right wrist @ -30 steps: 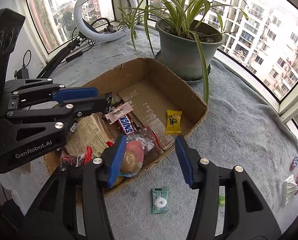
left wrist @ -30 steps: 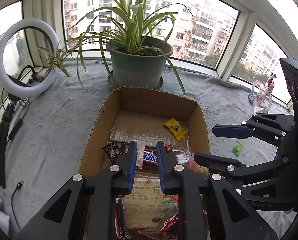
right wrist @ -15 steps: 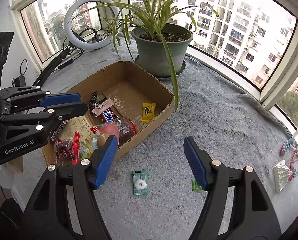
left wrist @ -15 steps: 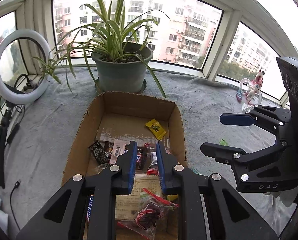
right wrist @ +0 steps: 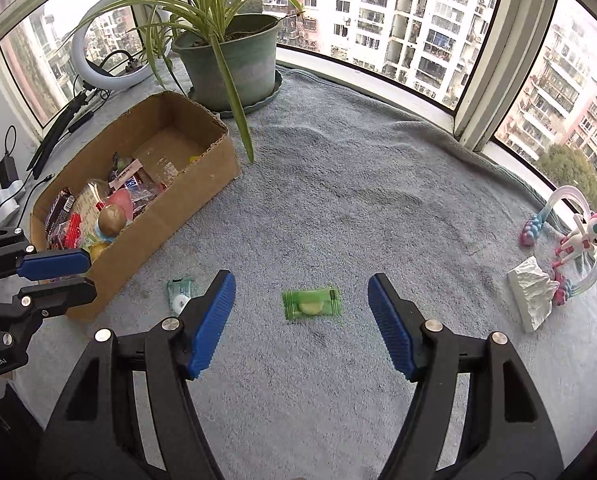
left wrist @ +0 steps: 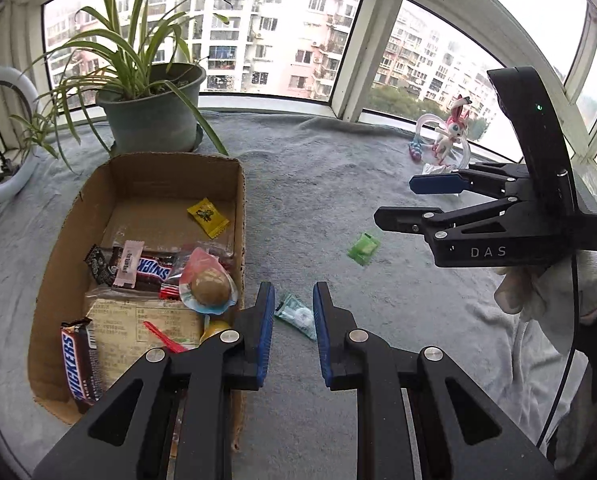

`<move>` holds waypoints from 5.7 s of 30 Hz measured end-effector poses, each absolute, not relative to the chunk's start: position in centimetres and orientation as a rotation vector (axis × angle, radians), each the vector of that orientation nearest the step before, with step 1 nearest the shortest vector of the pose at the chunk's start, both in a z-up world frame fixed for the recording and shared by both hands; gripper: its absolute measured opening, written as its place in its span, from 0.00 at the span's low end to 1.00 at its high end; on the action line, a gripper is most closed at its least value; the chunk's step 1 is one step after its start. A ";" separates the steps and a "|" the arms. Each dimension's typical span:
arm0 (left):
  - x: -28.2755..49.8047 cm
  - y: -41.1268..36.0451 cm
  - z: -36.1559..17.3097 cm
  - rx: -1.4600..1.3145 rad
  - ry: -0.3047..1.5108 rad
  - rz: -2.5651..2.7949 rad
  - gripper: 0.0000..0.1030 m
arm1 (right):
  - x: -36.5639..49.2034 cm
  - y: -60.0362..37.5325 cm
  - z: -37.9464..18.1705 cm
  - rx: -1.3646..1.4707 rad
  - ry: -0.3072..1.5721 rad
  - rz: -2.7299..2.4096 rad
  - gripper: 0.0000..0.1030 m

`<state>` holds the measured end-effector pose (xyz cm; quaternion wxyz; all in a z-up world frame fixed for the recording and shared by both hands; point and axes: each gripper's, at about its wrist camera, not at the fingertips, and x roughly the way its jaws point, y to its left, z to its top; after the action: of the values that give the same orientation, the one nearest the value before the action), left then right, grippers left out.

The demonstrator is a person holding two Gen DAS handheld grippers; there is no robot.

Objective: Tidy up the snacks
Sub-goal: 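Lift both grippers out of the box and move toward the two green packets, then grasp the light-green lime candy packet with the right gripper while the left grasps the white-mint packet, then carry the mint packet with the left gripper while the right gripper carries the lime packet over the box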

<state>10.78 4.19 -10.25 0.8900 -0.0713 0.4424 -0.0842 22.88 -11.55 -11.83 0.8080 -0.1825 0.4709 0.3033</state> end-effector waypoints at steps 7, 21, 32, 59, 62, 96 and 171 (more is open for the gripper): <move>11.3 0.8 -12.5 -0.176 0.987 -0.208 0.17 | 23.9 -13.8 -14.8 -0.343 1.088 0.650 0.69; 12.7 0.2 -16.3 -0.237 1.093 -0.134 0.23 | 25.8 -13.8 -19.7 -0.193 1.211 0.685 0.68; 13.0 1.3 -17.5 -0.270 1.114 -0.087 0.30 | 26.4 -11.9 -19.6 -0.202 1.149 0.667 0.55; 14.5 0.7 -17.9 -0.244 1.100 -0.090 0.41 | 24.6 -10.5 -19.5 -0.341 1.108 0.807 0.39; 14.5 0.7 -18.0 -0.241 1.099 -0.094 0.41 | 24.9 -10.5 -19.0 -0.327 1.091 0.798 0.39; 17.9 -1.5 -18.3 -0.031 1.026 -0.081 0.25 | 21.7 -16.3 -17.7 -0.436 1.070 0.878 0.44; 8.1 11.2 -10.0 -0.190 0.856 -0.019 0.21 | 14.2 -1.6 -9.5 -0.515 0.930 0.989 0.22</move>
<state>8.07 11.15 -10.04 0.9055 -0.0919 0.4142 -0.0093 14.18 -1.60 -9.45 0.7480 -0.2357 0.4250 0.4521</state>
